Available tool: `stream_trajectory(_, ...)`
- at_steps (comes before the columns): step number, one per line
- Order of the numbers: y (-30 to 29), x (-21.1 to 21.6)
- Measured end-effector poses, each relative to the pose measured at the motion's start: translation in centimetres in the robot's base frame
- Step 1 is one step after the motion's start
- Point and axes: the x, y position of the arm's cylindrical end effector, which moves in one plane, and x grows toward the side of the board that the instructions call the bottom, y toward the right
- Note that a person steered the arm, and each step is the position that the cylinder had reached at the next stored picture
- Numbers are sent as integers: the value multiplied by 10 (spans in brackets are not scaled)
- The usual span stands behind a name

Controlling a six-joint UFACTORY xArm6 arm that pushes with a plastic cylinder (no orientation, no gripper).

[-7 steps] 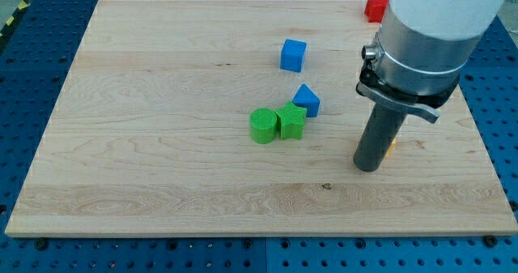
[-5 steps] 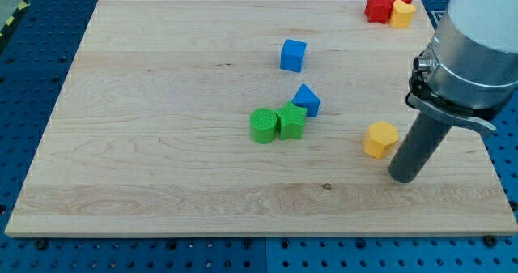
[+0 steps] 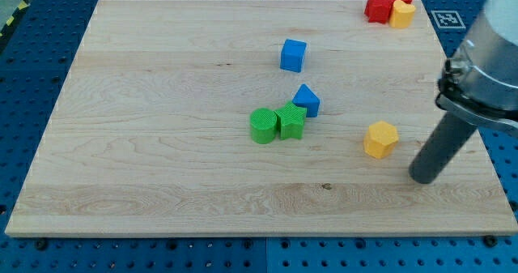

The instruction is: Move the yellow hexagon closer to red star

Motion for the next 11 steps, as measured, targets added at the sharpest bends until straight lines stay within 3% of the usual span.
stream_trajectory(1,-39,-12)
stream_trajectory(3,-7,-38)
stream_trajectory(5,-62,-42)
stream_trajectory(8,-19,-59)
stream_trajectory(11,-17,-88)
